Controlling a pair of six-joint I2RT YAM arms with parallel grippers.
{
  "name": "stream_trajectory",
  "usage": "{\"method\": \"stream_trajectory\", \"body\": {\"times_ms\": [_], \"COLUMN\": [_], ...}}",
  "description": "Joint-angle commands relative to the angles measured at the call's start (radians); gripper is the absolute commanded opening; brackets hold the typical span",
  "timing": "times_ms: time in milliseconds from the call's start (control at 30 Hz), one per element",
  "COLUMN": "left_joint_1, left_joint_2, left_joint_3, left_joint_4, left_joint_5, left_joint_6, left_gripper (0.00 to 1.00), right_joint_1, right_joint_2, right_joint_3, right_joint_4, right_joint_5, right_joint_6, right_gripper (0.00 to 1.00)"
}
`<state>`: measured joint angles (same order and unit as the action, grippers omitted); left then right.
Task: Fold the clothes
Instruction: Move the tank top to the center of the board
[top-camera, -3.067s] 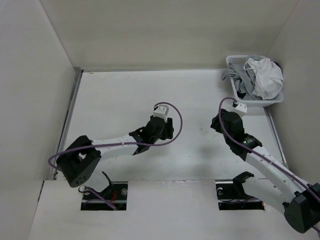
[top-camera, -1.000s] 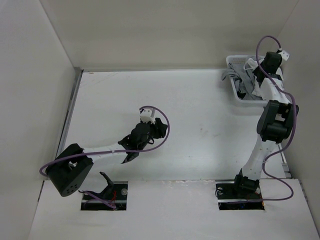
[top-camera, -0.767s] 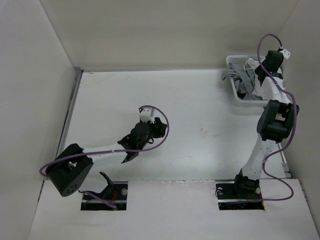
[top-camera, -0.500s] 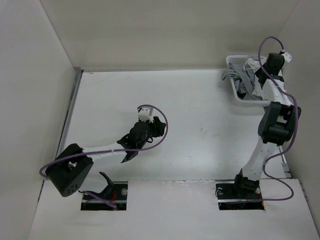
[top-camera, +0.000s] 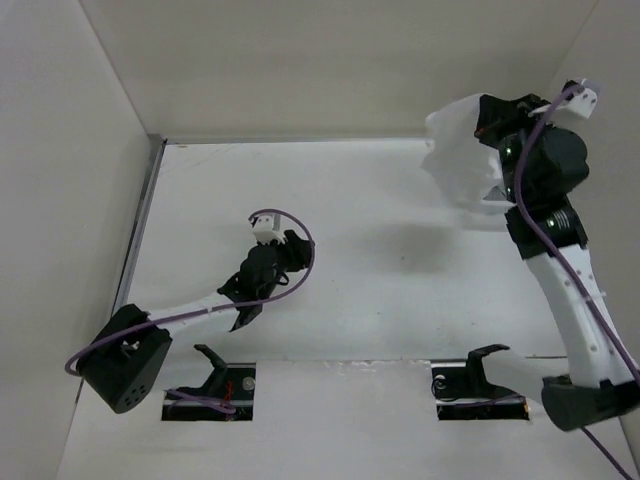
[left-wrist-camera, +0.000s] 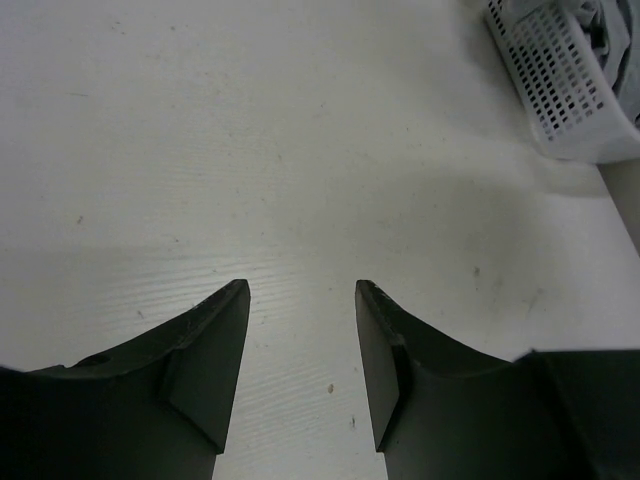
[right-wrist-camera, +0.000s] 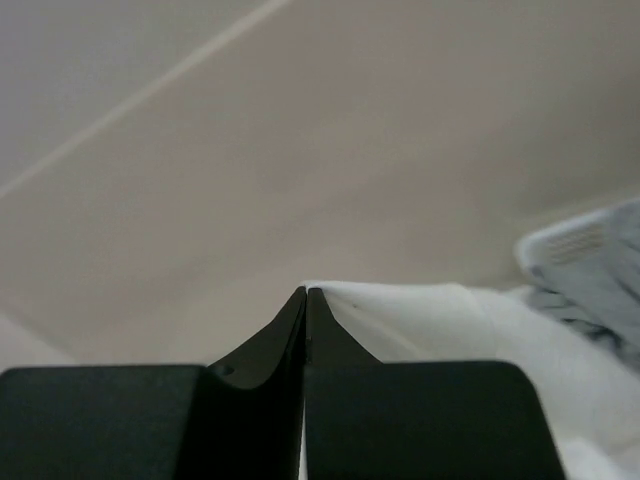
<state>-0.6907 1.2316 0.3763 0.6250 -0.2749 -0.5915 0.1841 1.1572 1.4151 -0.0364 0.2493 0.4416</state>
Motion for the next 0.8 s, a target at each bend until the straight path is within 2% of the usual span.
{"method": "stream_trajectory", "body": {"times_ms": [0, 100, 200, 333, 467, 533, 600, 700, 767], "left_joint_1": [0.039, 0.079, 0.127, 0.211, 0.289, 0.317, 0.31, 0.251, 0.207], "left_joint_2": [-0.089, -0.155, -0.21, -0.273, -0.294, -0.278, -0.245, -0.225, -0.224], "left_joint_3": [-0.027, -0.046, -0.065, -0.099, -0.12, -0.119, -0.108, -0.093, -0.071], "left_joint_4": [0.055, 0.036, 0.012, -0.047, -0.099, -0.114, -0.117, -0.136, -0.166], "left_joint_5": [0.006, 0.0, -0.004, 0.002, 0.017, 0.035, 0.057, 0.051, 0.04], "left_joint_6": [-0.05, -0.074, -0.093, -0.146, -0.197, -0.214, -0.208, -0.176, -0.145], "left_gripper": [0.44, 0.44, 0.44, 0.44, 0.44, 0.44, 0.42, 0.38, 0.34], "right_joint_1": [0.161, 0.339, 0.439, 0.446, 0.4, 0.355, 0.32, 0.323, 0.346], "right_joint_2": [-0.105, -0.152, -0.137, -0.016, 0.192, 0.321, 0.406, 0.394, 0.34], "right_joint_3": [-0.015, -0.008, -0.073, -0.209, -0.272, -0.262, -0.245, -0.292, -0.361], "right_joint_4": [0.003, -0.005, 0.01, 0.076, 0.162, 0.179, 0.165, 0.193, 0.214], "right_joint_5": [0.03, 0.03, 0.015, -0.062, -0.154, -0.159, -0.137, -0.093, -0.067], "right_joint_6": [-0.032, -0.055, -0.037, 0.049, 0.117, 0.124, 0.134, 0.102, 0.086], "right_gripper": [0.02, 0.04, 0.06, 0.05, 0.07, 0.13, 0.27, 0.44, 0.48]}}
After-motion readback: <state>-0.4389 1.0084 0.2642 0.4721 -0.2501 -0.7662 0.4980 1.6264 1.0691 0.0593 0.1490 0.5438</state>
